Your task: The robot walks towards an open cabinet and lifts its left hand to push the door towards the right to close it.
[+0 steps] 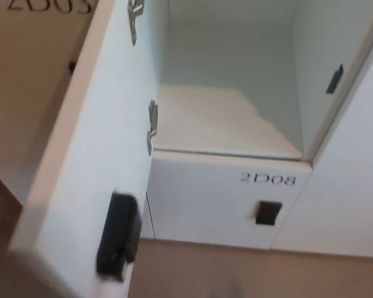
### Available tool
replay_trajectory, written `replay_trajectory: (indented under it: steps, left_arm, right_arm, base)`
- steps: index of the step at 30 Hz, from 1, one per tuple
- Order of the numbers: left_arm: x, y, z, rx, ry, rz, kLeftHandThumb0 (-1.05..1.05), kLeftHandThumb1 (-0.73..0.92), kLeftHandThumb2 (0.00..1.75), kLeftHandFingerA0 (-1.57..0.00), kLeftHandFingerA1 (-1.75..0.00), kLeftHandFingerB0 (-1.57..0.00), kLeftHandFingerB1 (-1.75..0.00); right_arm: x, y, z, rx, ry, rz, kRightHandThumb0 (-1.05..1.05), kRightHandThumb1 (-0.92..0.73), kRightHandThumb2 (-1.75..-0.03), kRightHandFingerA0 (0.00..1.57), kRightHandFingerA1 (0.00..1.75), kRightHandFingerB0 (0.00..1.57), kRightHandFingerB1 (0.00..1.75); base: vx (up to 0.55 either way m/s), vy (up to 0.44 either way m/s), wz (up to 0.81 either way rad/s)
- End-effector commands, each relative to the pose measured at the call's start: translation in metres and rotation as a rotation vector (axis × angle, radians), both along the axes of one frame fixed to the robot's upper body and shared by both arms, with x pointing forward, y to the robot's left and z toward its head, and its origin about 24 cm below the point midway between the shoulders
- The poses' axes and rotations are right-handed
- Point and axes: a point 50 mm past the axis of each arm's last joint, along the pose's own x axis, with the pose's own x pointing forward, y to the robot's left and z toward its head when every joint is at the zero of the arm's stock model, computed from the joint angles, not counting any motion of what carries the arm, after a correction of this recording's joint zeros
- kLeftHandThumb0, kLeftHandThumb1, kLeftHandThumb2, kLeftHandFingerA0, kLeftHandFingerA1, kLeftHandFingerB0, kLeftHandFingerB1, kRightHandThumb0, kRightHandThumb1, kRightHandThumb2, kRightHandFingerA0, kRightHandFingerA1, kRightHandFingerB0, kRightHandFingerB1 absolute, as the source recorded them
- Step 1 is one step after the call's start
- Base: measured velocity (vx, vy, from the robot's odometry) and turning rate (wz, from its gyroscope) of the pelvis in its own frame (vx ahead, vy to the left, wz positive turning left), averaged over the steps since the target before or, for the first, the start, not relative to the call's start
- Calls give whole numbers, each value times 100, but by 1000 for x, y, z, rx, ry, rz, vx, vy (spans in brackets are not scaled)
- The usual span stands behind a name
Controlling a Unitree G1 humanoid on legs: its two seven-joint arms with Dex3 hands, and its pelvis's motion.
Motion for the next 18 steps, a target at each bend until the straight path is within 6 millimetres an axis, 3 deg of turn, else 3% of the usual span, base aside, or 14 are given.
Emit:
replay_trajectory:
  steps: [1,7,15,16,18]
  left_arm:
    - [-1,3,2,16,2,-1,-23,84,69,-33,-37,-22,-33]
    - [-1,4,2,16,-4,4,-23,85,69,-32,-37,-22,-33]
    - [-4,4,3,20,-8,0,-24,83,69,-33,-38,-22,-34]
    - [-4,5,3,20,-7,6,-18,64,98,-28,-53,-11,-45]
    - [-4,5,3,21,-6,14,-18,64,98,-28,-53,-11,-45]
  right_arm:
    - [-1,-6,1,-16,9,6,-33,-68,-60,52,47,37,38]
    - [-1,-7,0,-29,19,26,-34,-68,-60,52,46,36,37]
    - [-1,-7,0,-34,39,47,-35,-69,-61,50,45,35,37]
    - [-1,-7,-1,-35,42,52,-35,-70,-61,50,45,35,37]
    - [-1,-7,-1,-38,45,56,-35,-70,-61,50,45,35,37]
  base:
    - [243,-157,-5]
    - [222,-184,4]
    - [-3,23,-3]
    - [-22,110,-10]
    - [-6,223,20]
